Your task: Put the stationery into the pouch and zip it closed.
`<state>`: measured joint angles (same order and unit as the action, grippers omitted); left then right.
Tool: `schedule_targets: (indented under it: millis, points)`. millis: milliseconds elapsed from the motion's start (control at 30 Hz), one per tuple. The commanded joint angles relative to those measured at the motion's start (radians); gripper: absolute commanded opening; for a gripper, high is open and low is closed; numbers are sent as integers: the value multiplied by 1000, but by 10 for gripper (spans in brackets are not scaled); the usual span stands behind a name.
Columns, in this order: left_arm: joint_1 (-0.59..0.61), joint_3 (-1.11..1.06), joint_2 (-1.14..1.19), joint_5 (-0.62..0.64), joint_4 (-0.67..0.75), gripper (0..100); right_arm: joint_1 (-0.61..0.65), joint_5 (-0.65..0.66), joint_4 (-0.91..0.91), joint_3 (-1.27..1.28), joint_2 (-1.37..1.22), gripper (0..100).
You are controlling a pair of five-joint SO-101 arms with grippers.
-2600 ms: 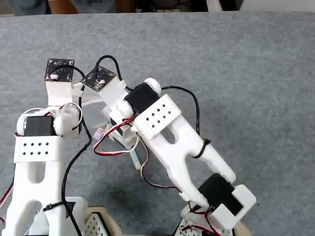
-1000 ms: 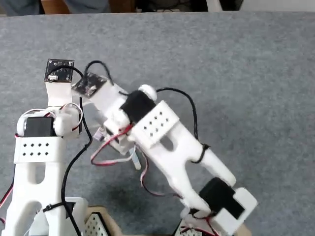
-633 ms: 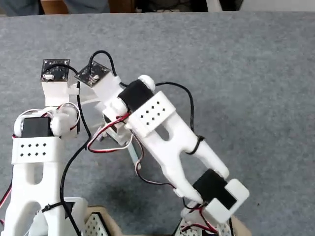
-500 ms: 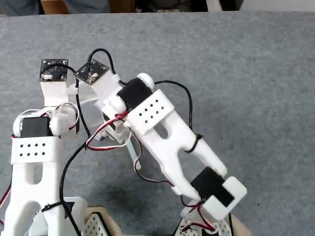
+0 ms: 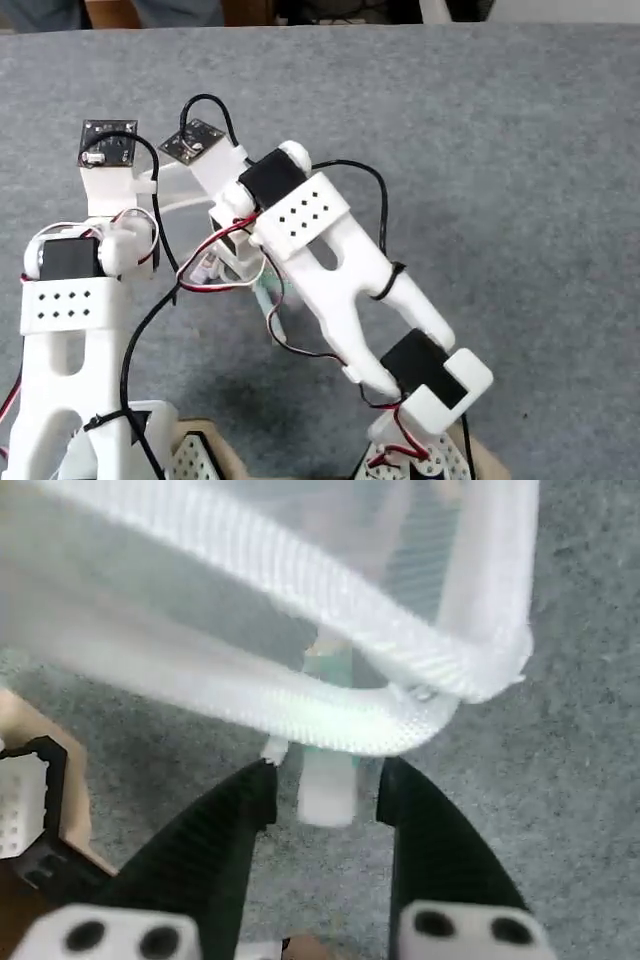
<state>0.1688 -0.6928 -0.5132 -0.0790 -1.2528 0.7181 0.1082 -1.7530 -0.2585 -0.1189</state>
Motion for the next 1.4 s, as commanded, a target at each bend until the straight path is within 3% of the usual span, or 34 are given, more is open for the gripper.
schedule_targets:
  millis: [0,167,333,567,833,1100,1367]
  points:
    - [24,-41,43,6,-37,29,-17,9,11,-36,31,166]
    - [25,-41,43,8,-37,29,-34,9,11,-36,36,166]
    - [31,-35,43,9,-41,29,-152,9,6,-36,38,166]
    - [102,222,44,46,-249,29,-316,11,9,-30,38,166]
    - [102,504,46,51,-509,29,-316,5,14,-28,28,151]
    - [108,565,44,132,-508,29,-316,9,54,-5,27,106]
    - [231,680,44,199,-505,29,-298,6,373,229,27,106]
